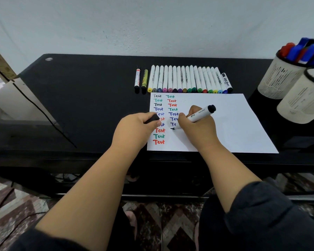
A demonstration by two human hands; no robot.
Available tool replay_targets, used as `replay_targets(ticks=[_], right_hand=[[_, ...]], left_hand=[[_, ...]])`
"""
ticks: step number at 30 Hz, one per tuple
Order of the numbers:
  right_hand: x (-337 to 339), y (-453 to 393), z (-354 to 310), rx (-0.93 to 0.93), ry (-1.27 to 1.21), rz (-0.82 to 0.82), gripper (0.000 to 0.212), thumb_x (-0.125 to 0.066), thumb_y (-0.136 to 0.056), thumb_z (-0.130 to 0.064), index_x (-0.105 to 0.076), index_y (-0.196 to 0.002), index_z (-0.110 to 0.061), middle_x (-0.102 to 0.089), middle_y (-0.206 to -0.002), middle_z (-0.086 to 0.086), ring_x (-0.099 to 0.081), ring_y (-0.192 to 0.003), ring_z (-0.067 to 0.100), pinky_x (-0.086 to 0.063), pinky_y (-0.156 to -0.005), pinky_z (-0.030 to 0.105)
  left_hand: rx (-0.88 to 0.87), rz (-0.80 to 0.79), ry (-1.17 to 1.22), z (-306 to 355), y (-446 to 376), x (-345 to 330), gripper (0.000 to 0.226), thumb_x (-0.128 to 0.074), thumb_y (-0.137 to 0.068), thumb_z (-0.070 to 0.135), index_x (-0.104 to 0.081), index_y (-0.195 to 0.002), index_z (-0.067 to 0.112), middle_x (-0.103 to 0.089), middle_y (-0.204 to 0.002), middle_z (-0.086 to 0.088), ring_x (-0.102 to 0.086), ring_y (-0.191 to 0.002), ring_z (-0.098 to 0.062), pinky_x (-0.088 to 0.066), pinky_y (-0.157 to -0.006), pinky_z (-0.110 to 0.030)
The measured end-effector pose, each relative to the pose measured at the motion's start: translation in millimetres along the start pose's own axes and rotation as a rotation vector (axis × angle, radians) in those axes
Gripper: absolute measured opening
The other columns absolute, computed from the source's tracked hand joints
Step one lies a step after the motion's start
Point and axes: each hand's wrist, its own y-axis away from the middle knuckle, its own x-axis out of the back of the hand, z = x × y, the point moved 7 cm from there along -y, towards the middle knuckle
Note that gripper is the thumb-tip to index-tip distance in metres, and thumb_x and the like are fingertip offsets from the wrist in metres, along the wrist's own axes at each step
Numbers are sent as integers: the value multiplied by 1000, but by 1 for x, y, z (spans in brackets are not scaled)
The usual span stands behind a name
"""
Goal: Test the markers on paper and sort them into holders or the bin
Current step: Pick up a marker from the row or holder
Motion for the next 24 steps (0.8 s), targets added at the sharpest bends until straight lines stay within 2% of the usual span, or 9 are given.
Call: replay_targets(ticks=[4, 8, 15, 19, 24], right_hand=[[3, 2, 2, -25, -40, 17, 36, -55, -87, -13, -28, -62, -16, -30, -58, -1, -30, -51, 12, -25, -41, 15], [3, 1, 1, -19, -17, 35, 37, -54, -87, -13, -28, -62, -16, -30, -58, 0, -30, -52, 13, -25, -41, 16], [4, 3, 0, -18, -8, 39, 37, -54, -87, -13, -26, -62, -16, -28, -58, -1, -28, -52, 13, -24, -41, 16], [8, 3, 1, -33, -37, 77, 36, -51, -86, -10, -25, -62, -16, -26, -58, -2, -26, -51, 11, -23, -40, 15], [8, 4, 1, -43, -25, 70, 36, -51, -87, -11, -24, -62, -16, -25, -58, -3, -25, -51, 11, -19, -45, 18]], left_hand=[[2, 5, 5, -1, 0, 0, 38, -57, -92, 37, -55, -129, 31, -54, -95, 16, -46, -66, 6, -37, -55, -14], [14, 1, 0, -3, 0, 0, 39, -57, -91, 38, -54, -130, 32, -48, -84, 19, -48, -65, 6, -36, -52, -14], [12, -1, -26, -2, 0, -1, 41, -56, -92, 39, -51, -132, 33, -48, -89, 17, -47, -62, 7, -34, -48, -11], [9, -11, -9, -2, 0, -2, 41, -57, -92, 39, -52, -132, 32, -56, -94, 15, -50, -64, 6, -37, -50, -12], [2, -23, -9, -3, 1, -3, 41, -57, -91, 38, -52, -132, 31, -50, -89, 16, -51, -65, 5, -39, -52, -13]])
